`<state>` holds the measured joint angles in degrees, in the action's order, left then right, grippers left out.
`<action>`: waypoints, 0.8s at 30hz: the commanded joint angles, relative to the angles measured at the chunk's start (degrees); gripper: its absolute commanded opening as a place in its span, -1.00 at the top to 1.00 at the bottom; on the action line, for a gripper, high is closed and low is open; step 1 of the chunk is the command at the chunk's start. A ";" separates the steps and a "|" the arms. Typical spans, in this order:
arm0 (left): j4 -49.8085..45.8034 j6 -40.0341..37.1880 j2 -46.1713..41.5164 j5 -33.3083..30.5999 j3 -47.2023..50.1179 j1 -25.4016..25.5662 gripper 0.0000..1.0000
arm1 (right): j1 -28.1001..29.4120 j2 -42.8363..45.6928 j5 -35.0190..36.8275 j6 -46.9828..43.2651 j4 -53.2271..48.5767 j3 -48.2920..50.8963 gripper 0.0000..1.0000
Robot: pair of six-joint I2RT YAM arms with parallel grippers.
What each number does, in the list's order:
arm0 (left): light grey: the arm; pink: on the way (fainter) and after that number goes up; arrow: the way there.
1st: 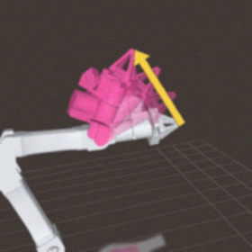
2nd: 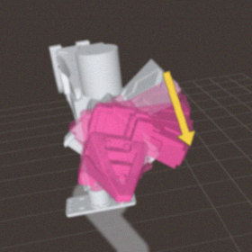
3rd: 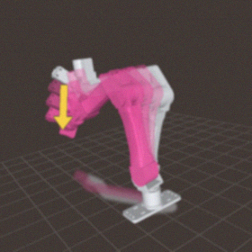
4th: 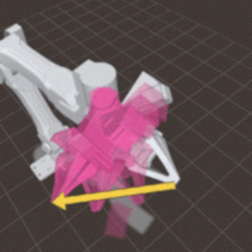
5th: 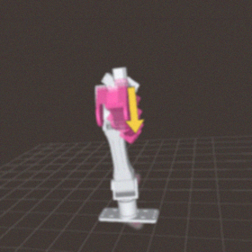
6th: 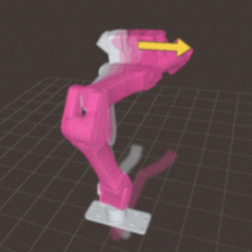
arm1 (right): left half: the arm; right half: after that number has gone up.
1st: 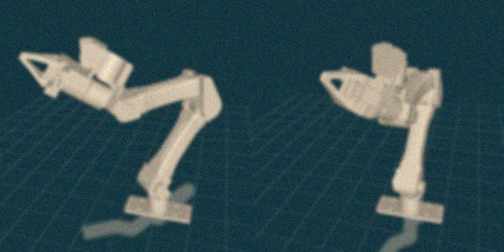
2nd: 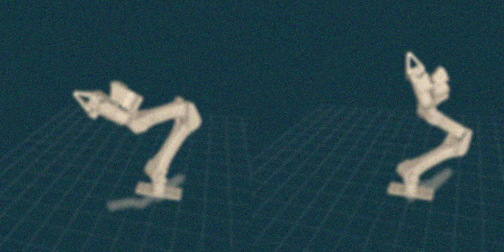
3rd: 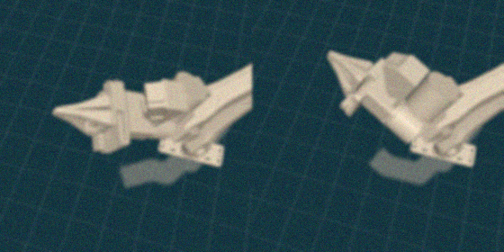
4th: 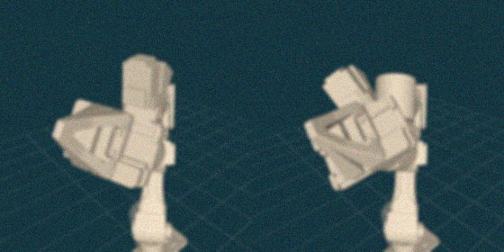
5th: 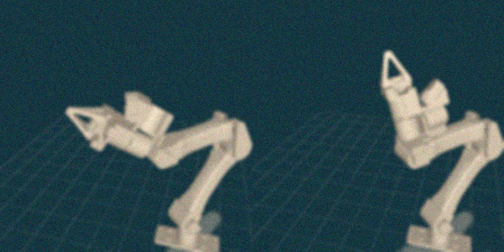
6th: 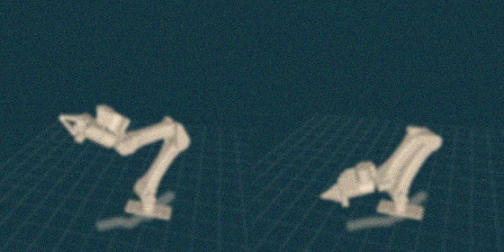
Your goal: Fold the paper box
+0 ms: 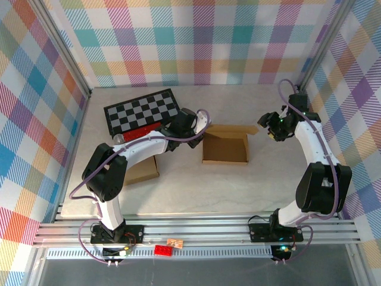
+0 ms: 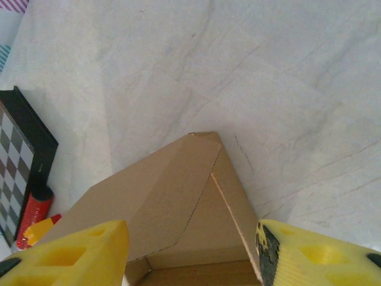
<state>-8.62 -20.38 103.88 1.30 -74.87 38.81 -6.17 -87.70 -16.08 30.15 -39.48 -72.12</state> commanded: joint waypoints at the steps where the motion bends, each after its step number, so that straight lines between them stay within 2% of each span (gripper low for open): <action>1: -3.34 0.41 -0.27 3.74 -1.98 -0.88 1.00 | -0.02 1.58 0.67 -10.86 4.86 0.57 -0.18; 7: -11.89 -0.98 -2.85 4.60 -2.88 -3.99 1.00 | 0.06 4.22 -5.37 -17.67 13.44 4.84 -0.15; 10: -13.82 -2.48 -5.88 5.18 -0.67 -5.98 1.00 | 0.75 6.32 -9.03 -20.28 18.84 8.12 -0.14; 13: -15.64 -3.81 -8.76 6.28 1.66 -8.19 1.00 | 2.83 8.86 -9.63 -25.37 23.72 11.61 -0.13; 19: -18.16 -6.85 -12.83 8.96 5.15 -12.59 1.00 | 6.60 7.08 -14.48 -38.14 25.72 13.82 -0.13; 24: -18.35 -7.42 -13.44 10.64 6.23 -15.30 1.00 | 11.90 2.05 -16.53 -51.33 23.35 10.97 -0.18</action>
<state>-25.58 -26.30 92.09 9.23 -69.69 24.67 3.60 -82.96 -28.82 -9.19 -15.90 -59.40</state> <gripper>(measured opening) 0.044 0.587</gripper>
